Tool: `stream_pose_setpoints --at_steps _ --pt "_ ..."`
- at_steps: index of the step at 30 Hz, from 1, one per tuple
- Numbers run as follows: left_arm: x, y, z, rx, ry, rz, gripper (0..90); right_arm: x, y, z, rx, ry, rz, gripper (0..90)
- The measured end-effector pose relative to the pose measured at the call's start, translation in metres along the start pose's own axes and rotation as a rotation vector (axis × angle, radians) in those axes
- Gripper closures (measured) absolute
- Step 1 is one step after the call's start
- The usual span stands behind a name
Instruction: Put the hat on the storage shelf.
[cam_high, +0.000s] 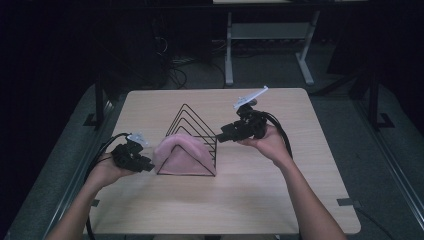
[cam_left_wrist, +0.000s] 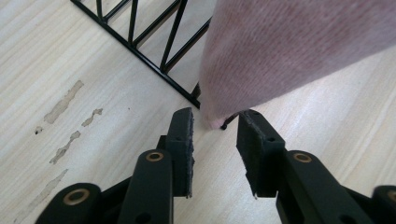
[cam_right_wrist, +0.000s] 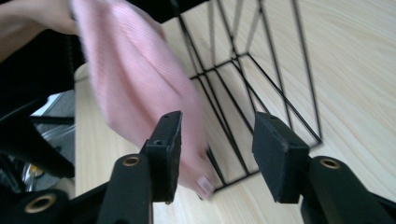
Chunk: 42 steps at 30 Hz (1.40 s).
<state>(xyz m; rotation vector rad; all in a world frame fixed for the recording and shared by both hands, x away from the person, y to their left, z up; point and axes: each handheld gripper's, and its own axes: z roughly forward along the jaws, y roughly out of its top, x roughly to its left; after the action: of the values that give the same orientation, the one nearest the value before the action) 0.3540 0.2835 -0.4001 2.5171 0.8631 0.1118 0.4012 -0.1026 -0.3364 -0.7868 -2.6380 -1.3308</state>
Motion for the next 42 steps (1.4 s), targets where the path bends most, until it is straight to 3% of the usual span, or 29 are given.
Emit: stream_pose_setpoints --at_steps 9,24,31,42 --pt "-0.003 0.001 0.002 0.015 -0.002 0.004 59.7 -0.011 -0.021 -0.008 0.019 -0.054 0.060 42.5" --pt "-0.005 -0.002 -0.006 -0.031 -0.008 -0.006 55.1 -0.020 -0.056 -0.035 0.004 -0.119 0.124 38.0" --pt "-0.006 -0.004 -0.007 -0.034 -0.003 -0.015 52.9 -0.021 -0.068 -0.043 -0.001 -0.125 0.154 34.7" --pt "-0.005 -0.013 -0.007 -0.039 -0.011 -0.031 49.0 -0.019 -0.093 -0.055 0.008 -0.181 0.175 30.3"
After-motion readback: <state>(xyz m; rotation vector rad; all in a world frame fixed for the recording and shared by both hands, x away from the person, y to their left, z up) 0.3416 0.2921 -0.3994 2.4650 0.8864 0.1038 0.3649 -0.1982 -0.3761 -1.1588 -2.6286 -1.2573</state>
